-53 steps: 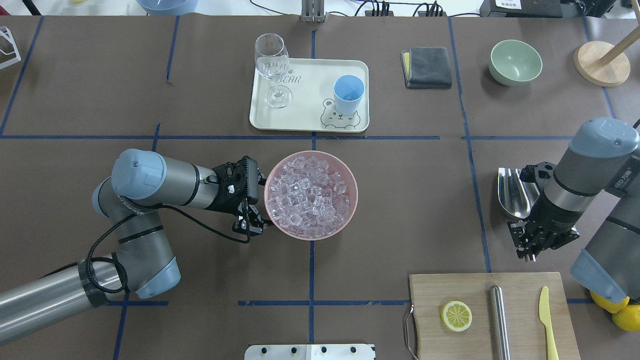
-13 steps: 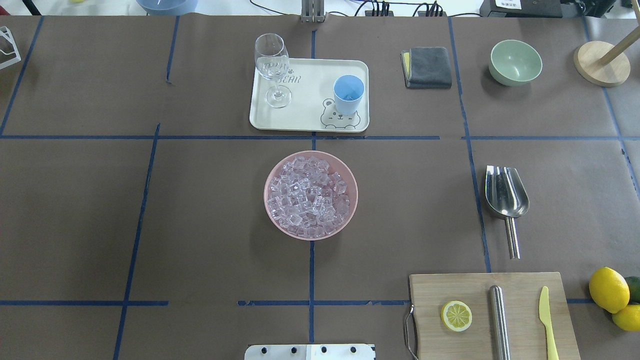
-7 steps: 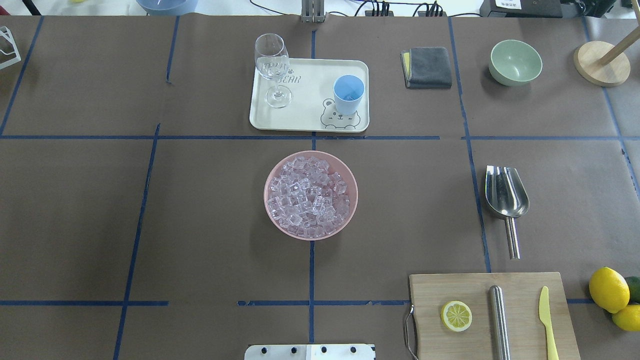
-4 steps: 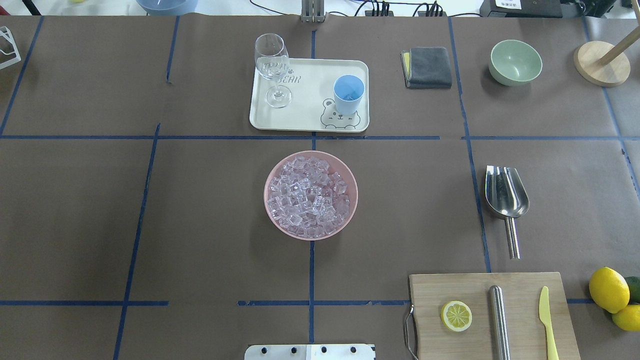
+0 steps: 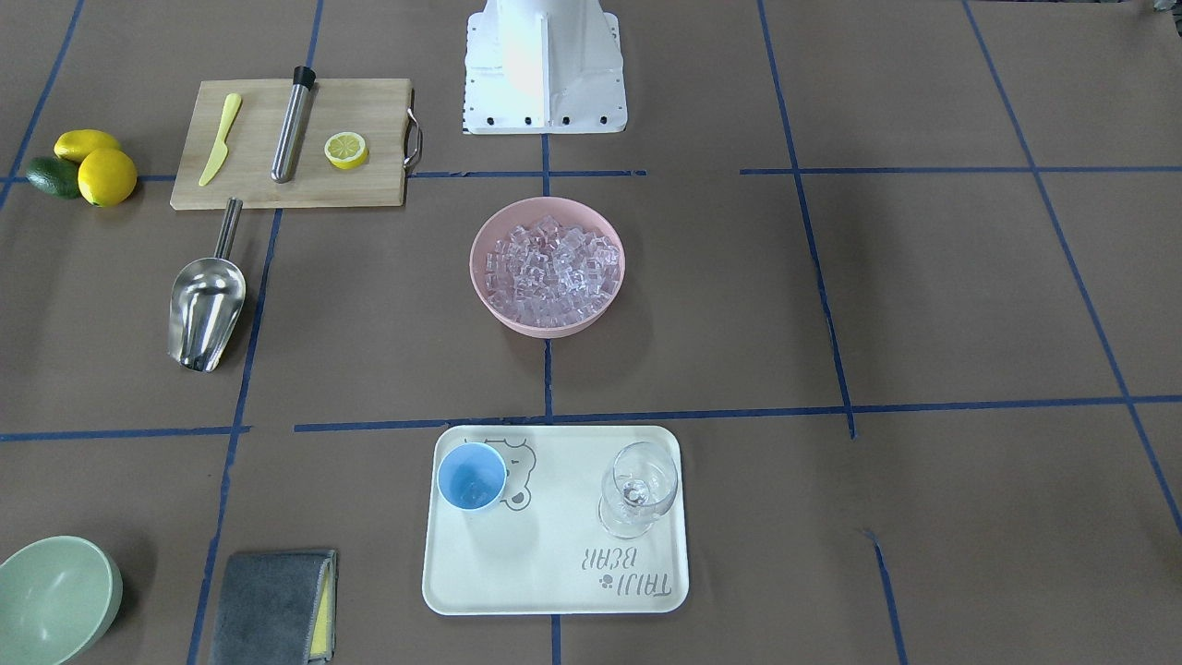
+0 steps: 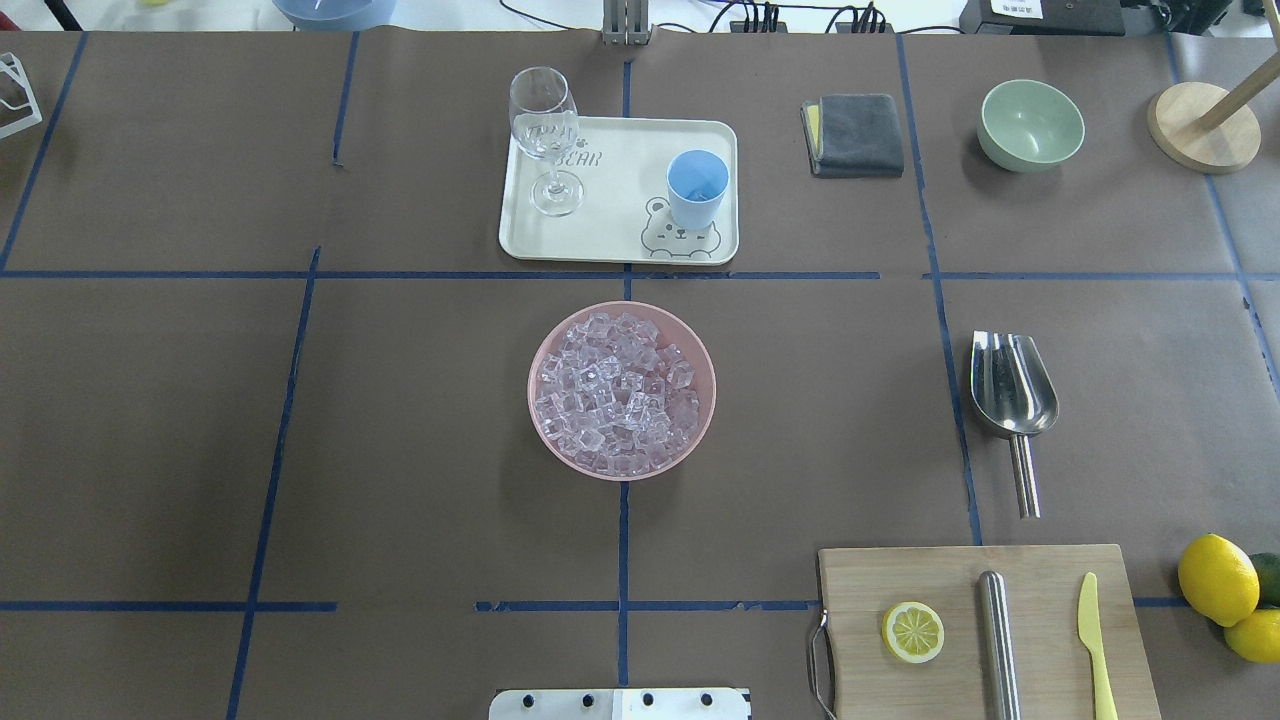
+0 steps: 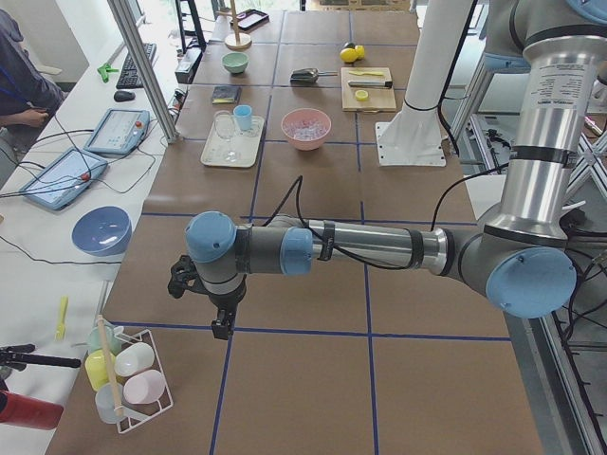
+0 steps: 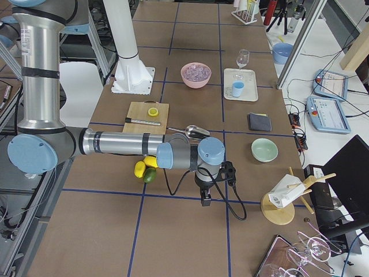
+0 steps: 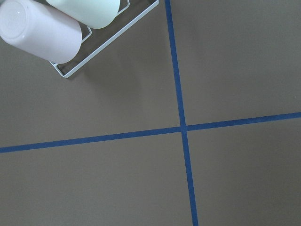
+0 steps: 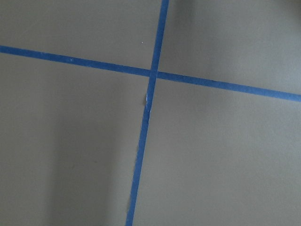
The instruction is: Put ice in cup with scoop
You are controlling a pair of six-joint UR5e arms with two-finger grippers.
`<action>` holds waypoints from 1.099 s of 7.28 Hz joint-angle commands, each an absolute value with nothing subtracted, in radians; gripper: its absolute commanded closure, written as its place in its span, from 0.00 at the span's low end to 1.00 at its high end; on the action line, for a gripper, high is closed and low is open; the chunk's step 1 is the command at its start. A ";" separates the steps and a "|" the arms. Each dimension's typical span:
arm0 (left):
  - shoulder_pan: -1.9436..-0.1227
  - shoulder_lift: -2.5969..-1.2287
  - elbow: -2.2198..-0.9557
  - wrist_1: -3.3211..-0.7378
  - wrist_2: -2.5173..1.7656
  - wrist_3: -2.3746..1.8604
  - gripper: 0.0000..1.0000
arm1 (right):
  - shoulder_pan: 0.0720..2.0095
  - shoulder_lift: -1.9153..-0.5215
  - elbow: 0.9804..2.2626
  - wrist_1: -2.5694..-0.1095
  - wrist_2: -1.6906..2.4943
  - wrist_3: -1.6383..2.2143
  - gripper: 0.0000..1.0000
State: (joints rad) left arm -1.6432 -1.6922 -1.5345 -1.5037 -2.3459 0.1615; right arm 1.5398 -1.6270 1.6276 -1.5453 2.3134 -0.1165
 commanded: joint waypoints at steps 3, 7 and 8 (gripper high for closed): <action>-1.641 -1.690 -1.532 -1.508 -2.350 0.164 0.00 | 1.536 -1.577 1.621 -1.525 2.310 -0.112 0.00; -1.641 -1.690 -1.536 -1.508 -2.352 0.164 0.00 | 1.536 -1.577 1.609 -1.520 2.307 -0.110 0.00; -1.641 -1.692 -1.537 -1.508 -2.352 0.164 0.00 | 1.537 -1.578 1.611 -1.520 2.307 -0.110 0.00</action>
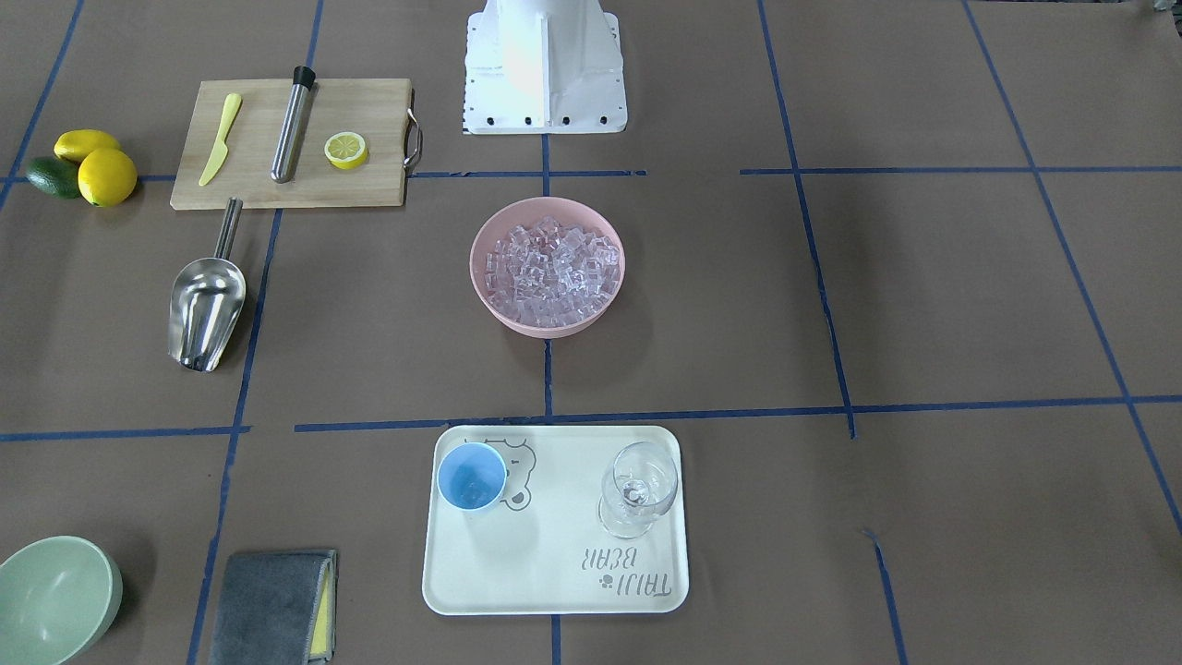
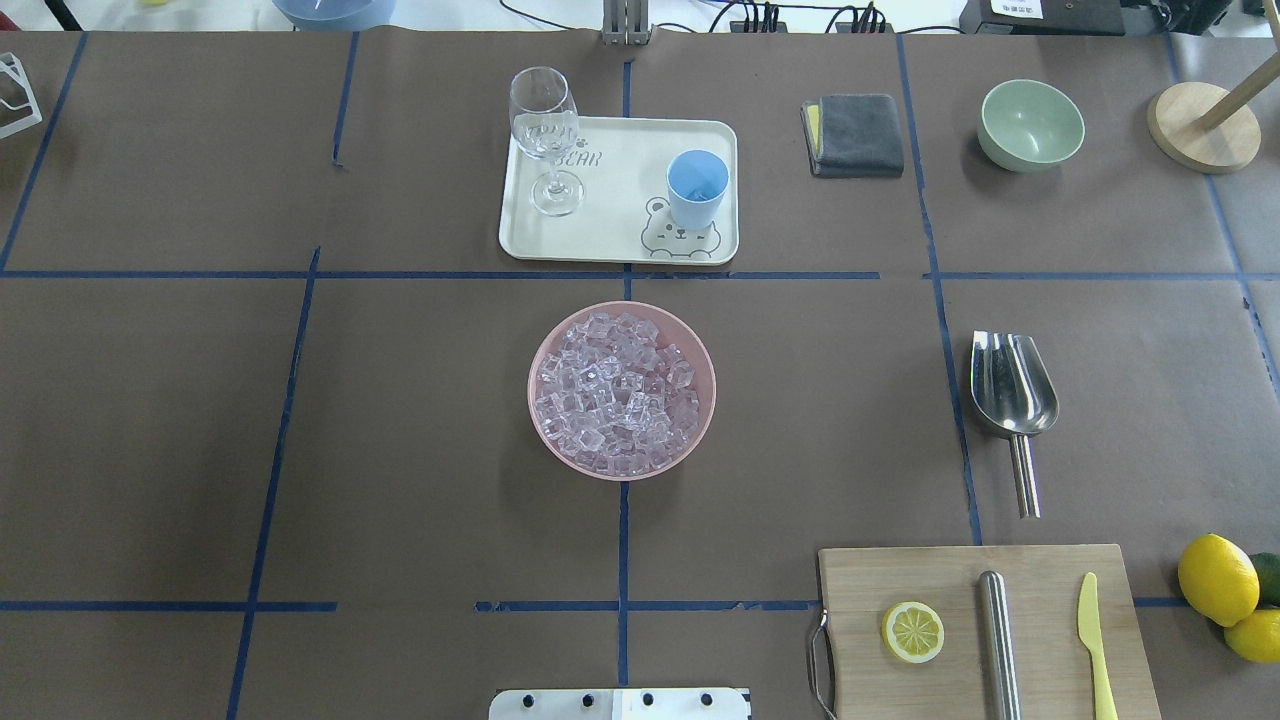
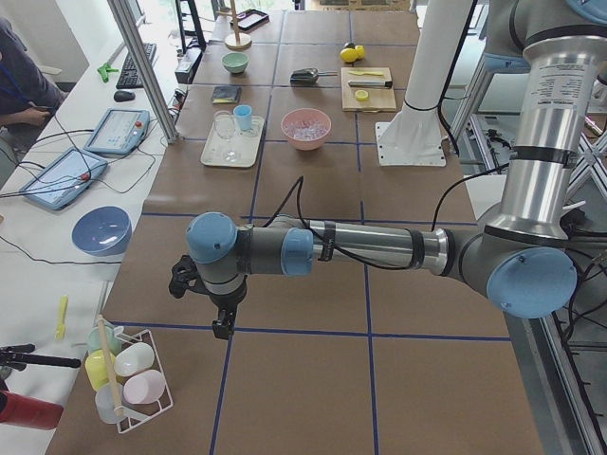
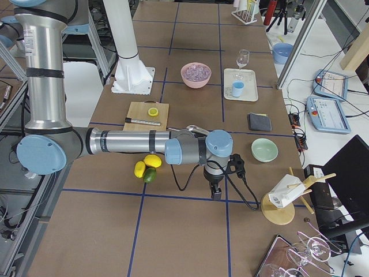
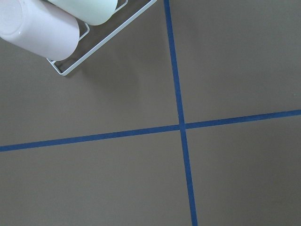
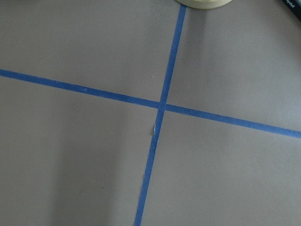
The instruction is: Put ice in cup with scoop
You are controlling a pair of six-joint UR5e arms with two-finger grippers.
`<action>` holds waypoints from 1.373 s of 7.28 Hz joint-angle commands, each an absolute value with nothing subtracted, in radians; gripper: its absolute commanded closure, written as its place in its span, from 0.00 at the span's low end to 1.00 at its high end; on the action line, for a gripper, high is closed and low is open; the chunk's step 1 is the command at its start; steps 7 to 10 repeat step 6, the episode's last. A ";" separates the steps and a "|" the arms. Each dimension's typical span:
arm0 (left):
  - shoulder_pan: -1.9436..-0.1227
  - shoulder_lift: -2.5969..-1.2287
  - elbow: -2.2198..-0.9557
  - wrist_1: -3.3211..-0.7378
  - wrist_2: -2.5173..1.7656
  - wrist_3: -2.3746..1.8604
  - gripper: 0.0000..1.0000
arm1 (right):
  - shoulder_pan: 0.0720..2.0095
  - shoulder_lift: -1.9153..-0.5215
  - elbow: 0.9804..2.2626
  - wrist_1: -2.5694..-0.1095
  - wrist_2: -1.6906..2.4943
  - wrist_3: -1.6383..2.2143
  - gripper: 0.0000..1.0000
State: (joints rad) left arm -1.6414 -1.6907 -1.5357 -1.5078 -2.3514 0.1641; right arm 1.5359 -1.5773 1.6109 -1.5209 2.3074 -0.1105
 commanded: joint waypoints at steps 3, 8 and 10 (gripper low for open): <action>-1.641 -1.692 -1.537 -1.509 -2.352 0.164 0.00 | 1.536 -1.591 1.611 -1.513 2.303 -0.113 0.00; -1.641 -1.692 -1.539 -1.505 -2.352 0.164 0.00 | 1.537 -1.591 1.611 -1.511 2.306 -0.114 0.00; -1.641 -1.692 -1.539 -1.505 -2.352 0.164 0.00 | 1.537 -1.591 1.611 -1.511 2.306 -0.114 0.00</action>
